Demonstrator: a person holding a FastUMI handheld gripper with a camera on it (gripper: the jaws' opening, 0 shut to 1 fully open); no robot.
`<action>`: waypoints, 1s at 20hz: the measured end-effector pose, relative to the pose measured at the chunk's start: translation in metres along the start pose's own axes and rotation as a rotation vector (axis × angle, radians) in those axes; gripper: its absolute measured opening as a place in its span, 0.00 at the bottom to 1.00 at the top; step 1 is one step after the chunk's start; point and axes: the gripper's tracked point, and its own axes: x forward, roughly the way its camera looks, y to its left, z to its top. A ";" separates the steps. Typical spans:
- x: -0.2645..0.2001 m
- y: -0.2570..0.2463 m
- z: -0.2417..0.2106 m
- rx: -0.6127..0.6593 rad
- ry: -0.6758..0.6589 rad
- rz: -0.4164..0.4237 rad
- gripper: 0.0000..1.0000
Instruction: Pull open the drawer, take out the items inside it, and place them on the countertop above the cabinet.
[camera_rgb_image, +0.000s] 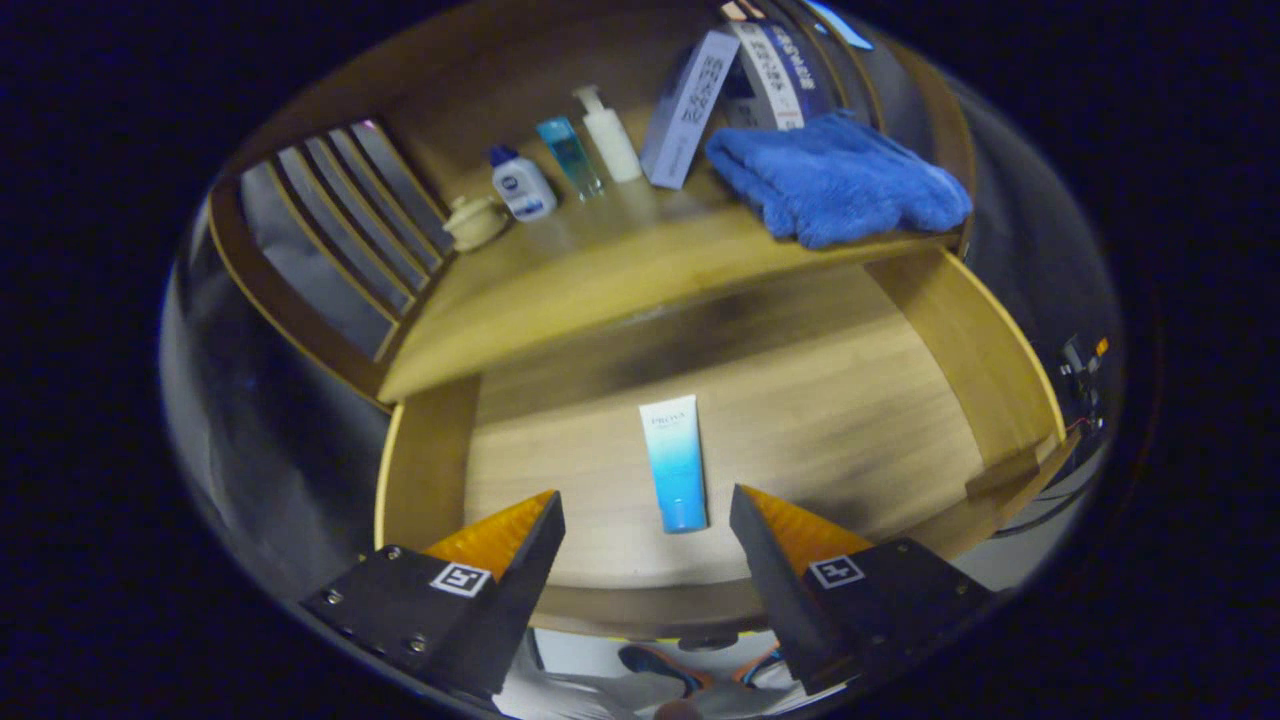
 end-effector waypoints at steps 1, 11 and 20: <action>0.008 0.002 -0.003 -0.007 0.045 -0.010 0.99; 0.060 -0.014 -0.009 -0.090 0.189 -0.160 0.68; 0.049 0.008 0.000 -0.198 0.068 -0.033 0.41</action>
